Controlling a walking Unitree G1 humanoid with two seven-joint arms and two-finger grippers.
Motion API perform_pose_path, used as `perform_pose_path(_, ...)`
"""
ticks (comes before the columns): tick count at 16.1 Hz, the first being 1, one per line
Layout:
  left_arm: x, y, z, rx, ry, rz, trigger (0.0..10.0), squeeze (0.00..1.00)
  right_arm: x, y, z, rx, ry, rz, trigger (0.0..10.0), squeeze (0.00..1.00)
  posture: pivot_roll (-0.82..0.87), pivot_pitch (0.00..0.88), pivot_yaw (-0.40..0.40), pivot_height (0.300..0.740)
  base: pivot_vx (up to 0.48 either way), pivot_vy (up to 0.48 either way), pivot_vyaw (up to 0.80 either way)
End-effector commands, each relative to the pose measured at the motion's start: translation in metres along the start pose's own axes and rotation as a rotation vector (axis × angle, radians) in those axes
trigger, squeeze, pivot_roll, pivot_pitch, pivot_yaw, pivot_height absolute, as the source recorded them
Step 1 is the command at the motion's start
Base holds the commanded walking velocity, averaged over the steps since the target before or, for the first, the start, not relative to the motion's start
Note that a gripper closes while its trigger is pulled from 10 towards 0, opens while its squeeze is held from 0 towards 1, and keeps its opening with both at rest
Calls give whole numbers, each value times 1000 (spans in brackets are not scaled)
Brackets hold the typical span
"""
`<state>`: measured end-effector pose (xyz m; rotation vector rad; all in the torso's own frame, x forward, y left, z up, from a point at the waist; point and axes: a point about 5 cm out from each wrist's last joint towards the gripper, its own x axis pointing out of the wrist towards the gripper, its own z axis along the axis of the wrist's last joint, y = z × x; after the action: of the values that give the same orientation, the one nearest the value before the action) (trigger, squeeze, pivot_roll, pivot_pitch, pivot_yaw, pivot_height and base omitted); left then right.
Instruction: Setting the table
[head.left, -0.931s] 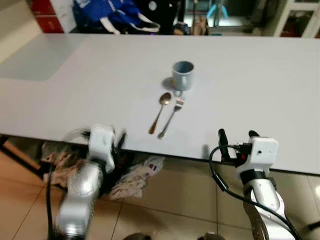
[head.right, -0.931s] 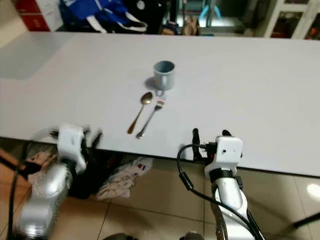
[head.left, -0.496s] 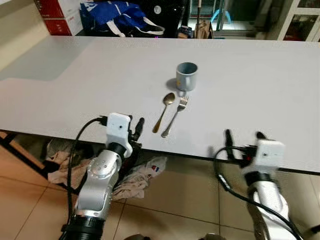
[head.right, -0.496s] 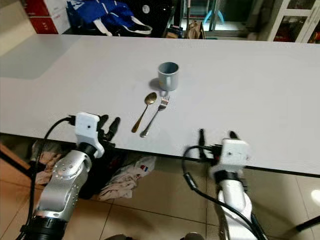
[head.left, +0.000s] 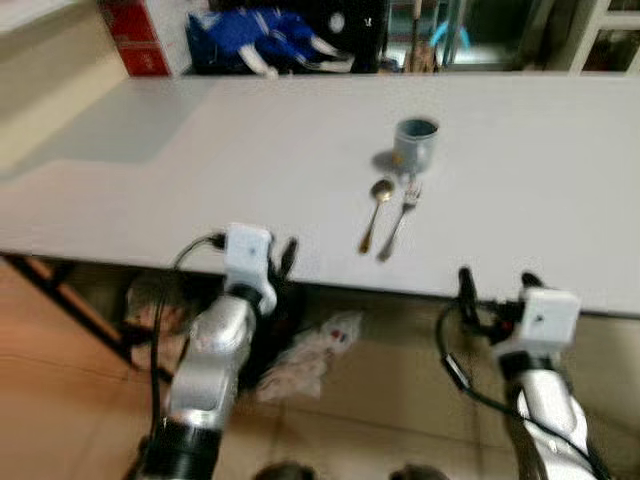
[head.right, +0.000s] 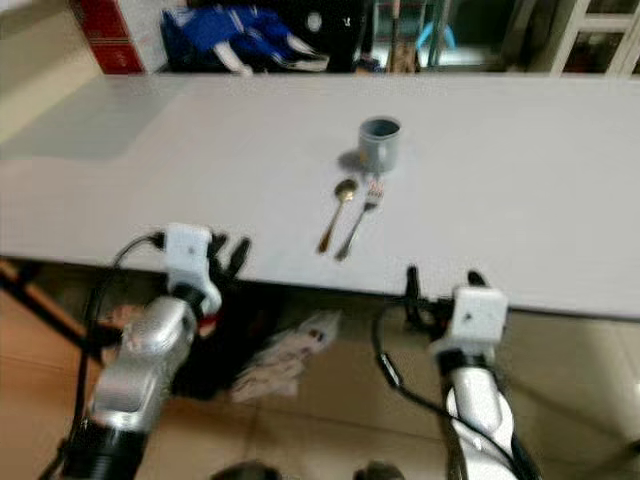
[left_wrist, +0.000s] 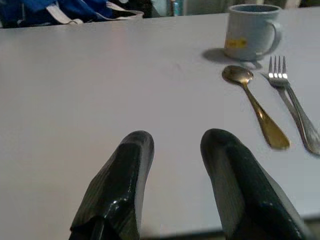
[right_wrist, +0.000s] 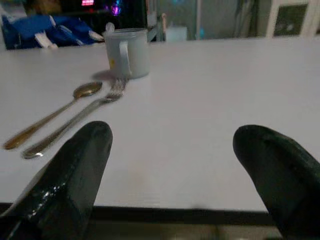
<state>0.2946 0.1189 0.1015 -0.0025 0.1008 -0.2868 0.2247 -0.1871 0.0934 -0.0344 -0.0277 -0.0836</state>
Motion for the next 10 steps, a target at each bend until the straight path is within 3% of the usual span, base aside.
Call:
perform_pose_path(1, 1, 10, 3, 13, 0, 38, 10000, 0, 1, 6, 4, 24, -14, 18, 10000, 0, -165, 0, 82, 727, 0, 476, 0)
perform_pose_path(10, 9, 8, 4, 14, 17, 40, 10000, 0, -2, 6, 4, 22, -8, 25, 10000, 0, -183, 0, 86, 727, 0, 478, 0)
